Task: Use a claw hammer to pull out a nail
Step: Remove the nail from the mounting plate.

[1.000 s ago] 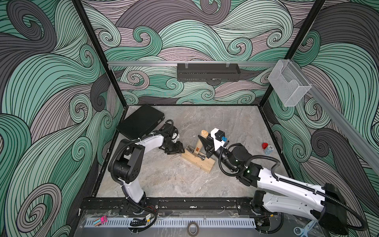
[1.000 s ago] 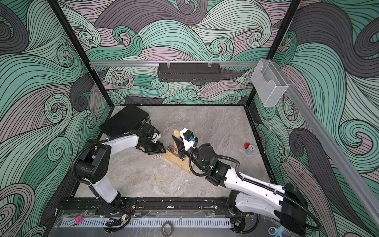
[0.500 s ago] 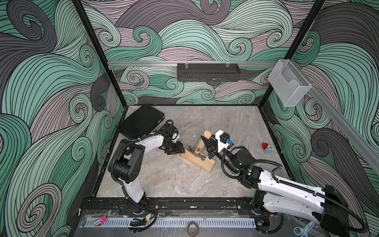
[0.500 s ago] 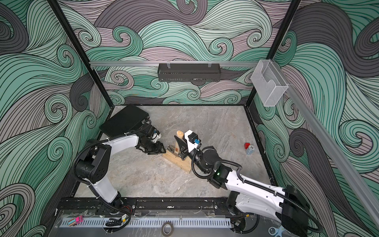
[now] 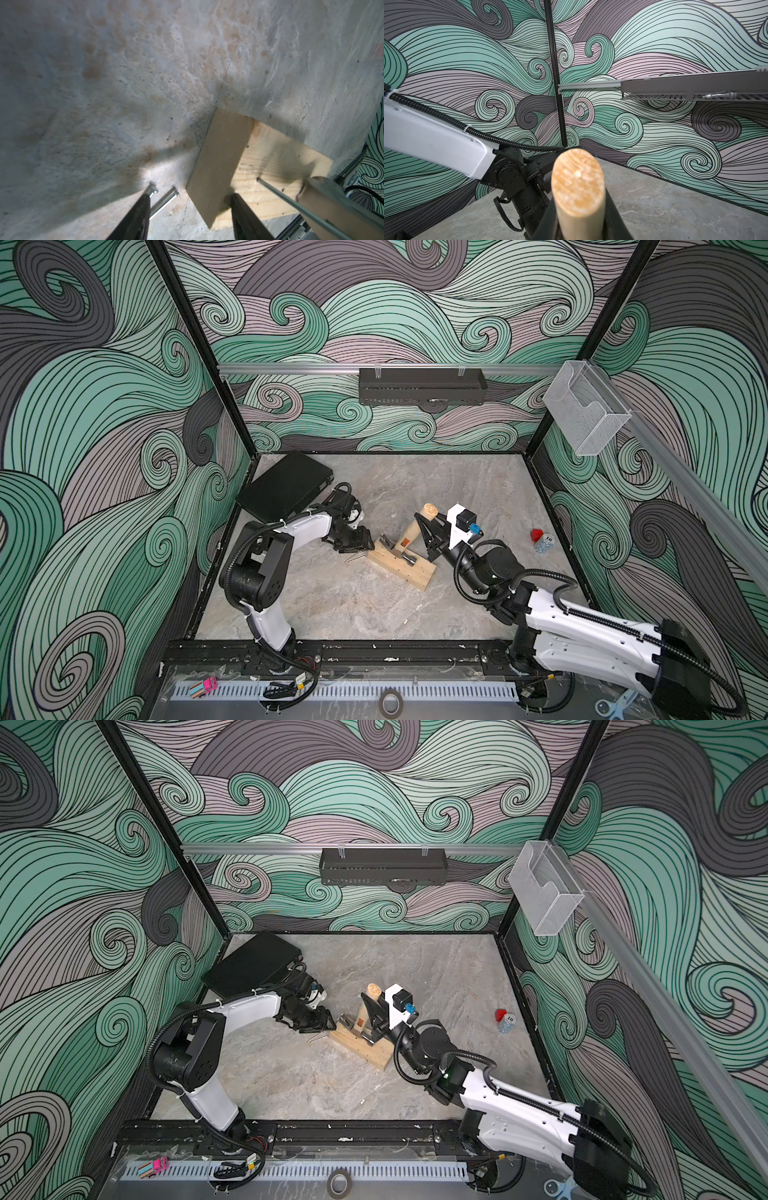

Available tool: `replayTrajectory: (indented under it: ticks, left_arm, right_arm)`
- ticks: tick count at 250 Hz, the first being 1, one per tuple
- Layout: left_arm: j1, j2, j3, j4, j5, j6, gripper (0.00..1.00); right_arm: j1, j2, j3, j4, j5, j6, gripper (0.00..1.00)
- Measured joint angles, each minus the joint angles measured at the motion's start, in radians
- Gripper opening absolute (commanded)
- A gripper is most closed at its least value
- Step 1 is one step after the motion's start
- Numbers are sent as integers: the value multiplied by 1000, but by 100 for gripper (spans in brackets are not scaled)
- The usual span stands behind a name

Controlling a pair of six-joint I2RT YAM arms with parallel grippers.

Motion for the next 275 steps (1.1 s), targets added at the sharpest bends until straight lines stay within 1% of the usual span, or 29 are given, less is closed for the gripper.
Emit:
replayTrajectory:
  ticks: [91,165,218,275]
  left_arm:
    - [-4,-31,-40,55,3,8,59]
    - [-20,-122,-100,109,4,38,58]
    - [-41,-208,-127,159,7,73,55]
    - [-60,-282,-201,213,0,120,49]
  right_arm:
    - [0,-51,-13,-46,16,10,0]
    - [-6,-72,-24,-54,19,43,0]
    - [-8,-85,-24,-72,21,58,0]
    - [-26,-113,-23,-115,22,87,0]
